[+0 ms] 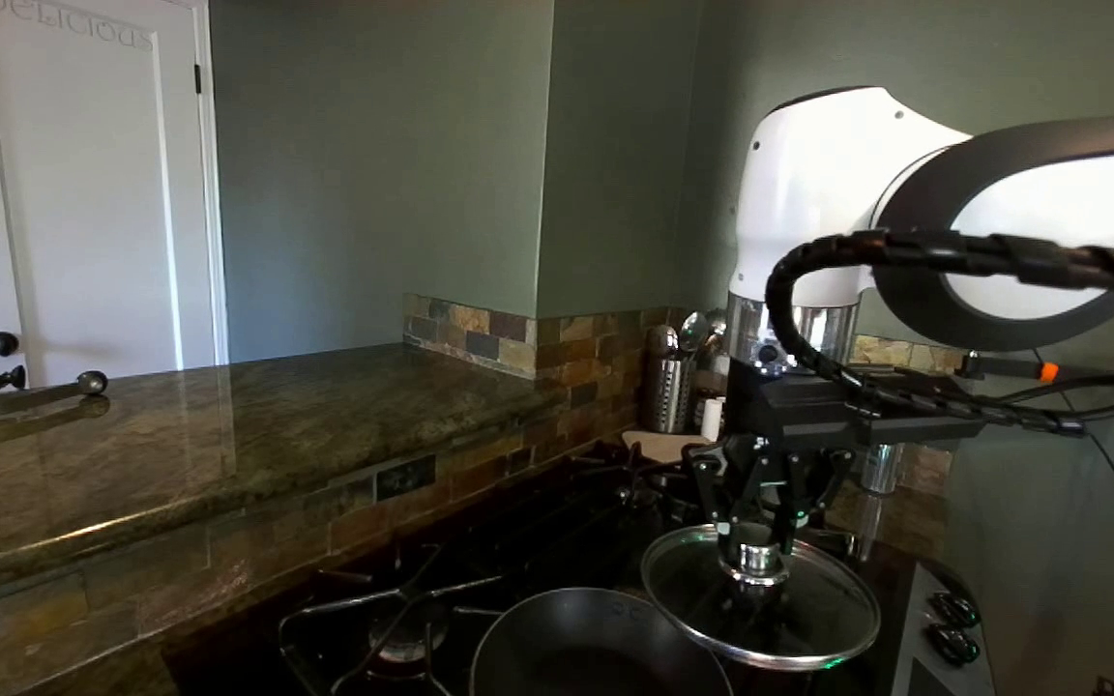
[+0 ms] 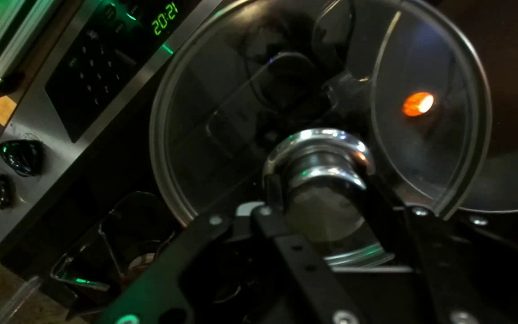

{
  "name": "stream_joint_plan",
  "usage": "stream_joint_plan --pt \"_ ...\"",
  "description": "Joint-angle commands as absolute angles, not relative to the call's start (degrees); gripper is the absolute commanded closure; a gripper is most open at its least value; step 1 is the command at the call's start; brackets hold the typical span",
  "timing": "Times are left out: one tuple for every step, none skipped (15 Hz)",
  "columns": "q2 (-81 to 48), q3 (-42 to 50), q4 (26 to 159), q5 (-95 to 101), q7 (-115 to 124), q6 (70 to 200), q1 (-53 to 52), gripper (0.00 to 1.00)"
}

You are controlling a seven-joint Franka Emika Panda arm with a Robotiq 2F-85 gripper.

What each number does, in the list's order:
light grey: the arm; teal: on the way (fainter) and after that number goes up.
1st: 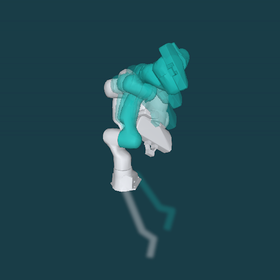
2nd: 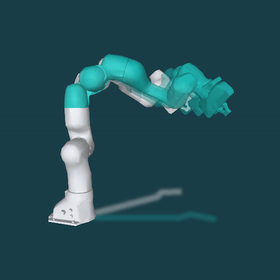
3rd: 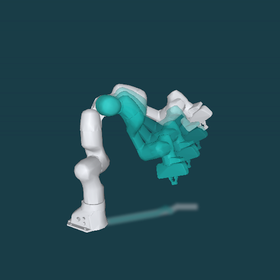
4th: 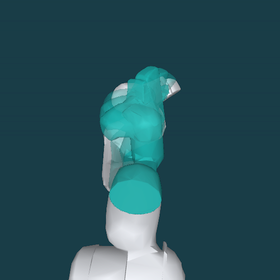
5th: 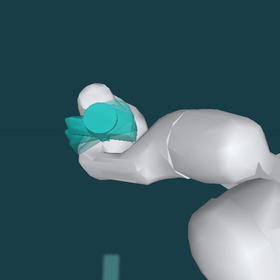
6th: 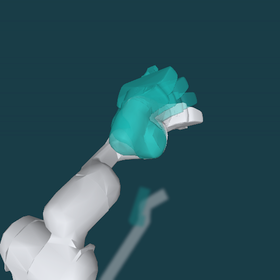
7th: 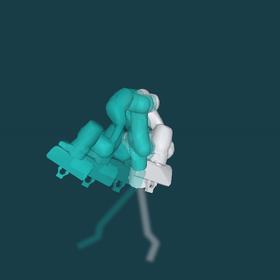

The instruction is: Take the lid off the pot, then move the pot backwards, then put the lid on it

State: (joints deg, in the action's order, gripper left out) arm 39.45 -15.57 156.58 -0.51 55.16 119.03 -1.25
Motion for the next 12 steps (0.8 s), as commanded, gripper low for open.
stream_joint_plan --pt "42.4 -15.0 158.1 -0.4 58.4 116.9 0.6 0.77" --pt "39.8 -15.1 156.9 -0.3 56.6 118.5 -0.2 0.77" --pt "39.8 -15.0 157.1 -0.3 56.6 118.5 0.0 0.52" --pt "39.7 -15.0 157.1 -0.3 56.6 118.5 0.0 0.52" --pt "39.5 -15.0 157.1 -0.3 56.6 118.5 -0.1 0.52" --pt "39.5 -15.0 157.1 -0.3 56.6 118.5 -0.1 0.52" --pt "39.5 -15.0 157.1 -0.3 56.6 118.5 -0.1 0.52" --pt "39.1 -14.9 157.1 -0.2 57.4 118.0 0.6 0.77" --pt "38.9 -14.8 157.1 0.0 58.1 117.7 1.3 0.77" --pt "39.0 -14.5 157.2 0.2 58.9 117.5 2.1 0.77" --pt "39.0 -14.2 157.4 0.4 59.5 117.3 2.8 0.77" --pt "38.9 -13.8 157.5 0.6 60.0 117.4 3.6 0.77"
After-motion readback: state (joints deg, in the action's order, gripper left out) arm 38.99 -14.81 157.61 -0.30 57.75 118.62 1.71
